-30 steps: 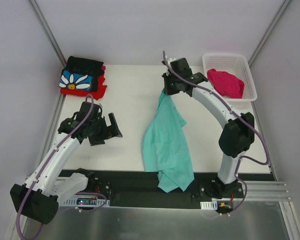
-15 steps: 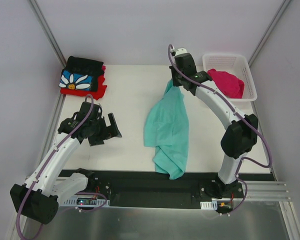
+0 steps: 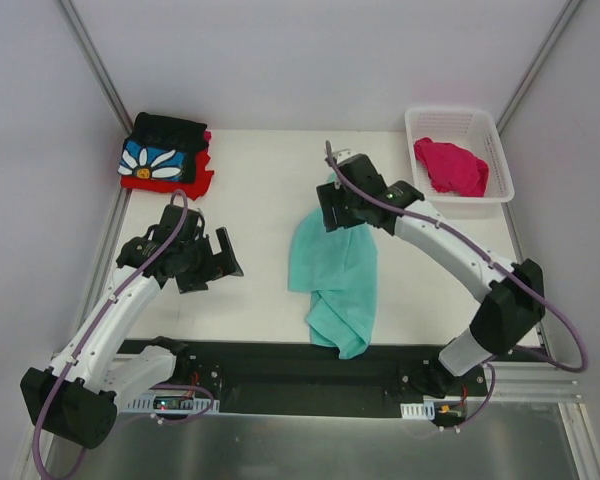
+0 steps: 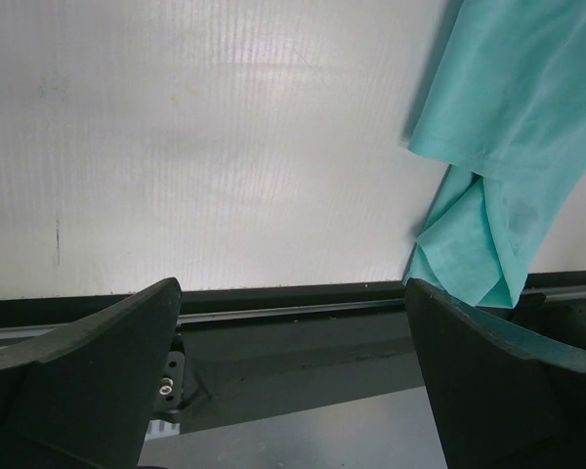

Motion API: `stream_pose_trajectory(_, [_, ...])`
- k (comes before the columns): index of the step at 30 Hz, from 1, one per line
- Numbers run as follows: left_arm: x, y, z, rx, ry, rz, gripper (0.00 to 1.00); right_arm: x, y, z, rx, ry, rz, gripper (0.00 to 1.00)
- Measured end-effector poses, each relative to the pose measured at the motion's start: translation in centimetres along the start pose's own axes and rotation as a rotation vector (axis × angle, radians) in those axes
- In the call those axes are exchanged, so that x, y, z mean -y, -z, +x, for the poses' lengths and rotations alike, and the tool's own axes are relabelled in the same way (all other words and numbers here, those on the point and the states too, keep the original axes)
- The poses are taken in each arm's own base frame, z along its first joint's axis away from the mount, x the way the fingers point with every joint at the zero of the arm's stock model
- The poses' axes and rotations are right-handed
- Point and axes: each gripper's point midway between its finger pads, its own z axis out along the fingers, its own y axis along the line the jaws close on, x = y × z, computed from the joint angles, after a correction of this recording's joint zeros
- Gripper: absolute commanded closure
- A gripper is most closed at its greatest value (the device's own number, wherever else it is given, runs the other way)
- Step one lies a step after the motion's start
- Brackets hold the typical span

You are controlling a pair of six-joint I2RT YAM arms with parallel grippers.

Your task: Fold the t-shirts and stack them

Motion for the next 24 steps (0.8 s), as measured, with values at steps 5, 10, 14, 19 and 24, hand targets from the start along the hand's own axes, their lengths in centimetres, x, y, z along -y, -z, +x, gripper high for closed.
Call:
stream_pose_trajectory(5, [-0.1,-0.1,0.1,-0.002,0.000,-0.002,0.01,-4.8,4.9,3.9,-0.027,-0.002,-0.125,0.50])
stream_pose_trajectory(10, [-0.1,-0.1,0.1,-0.004,0.001,-0.003,0.01,-7.2,7.4,8.2,-0.080,-0.023,-0.178,0.50])
stream_pose_trajectory(14, [-0.1,-0.1,0.1,-0.004,0.001,-0.003,0.01,-8.1,6.7,12.5,-0.174,-0.008,-0.168,0.52])
stream_pose_trajectory(19, [-0.1,-0.1,0.1,-0.004,0.001,-0.003,0.01,-8.7,5.1,15.3,-0.260,-0.005,-0.144,0.53])
stream_pose_trajectory(24, [-0.1,-0.1,0.1,-0.004,0.000,-0.003,0.01,-9.7,2.1,16.0,-0.318,0.003,-0.112,0.54])
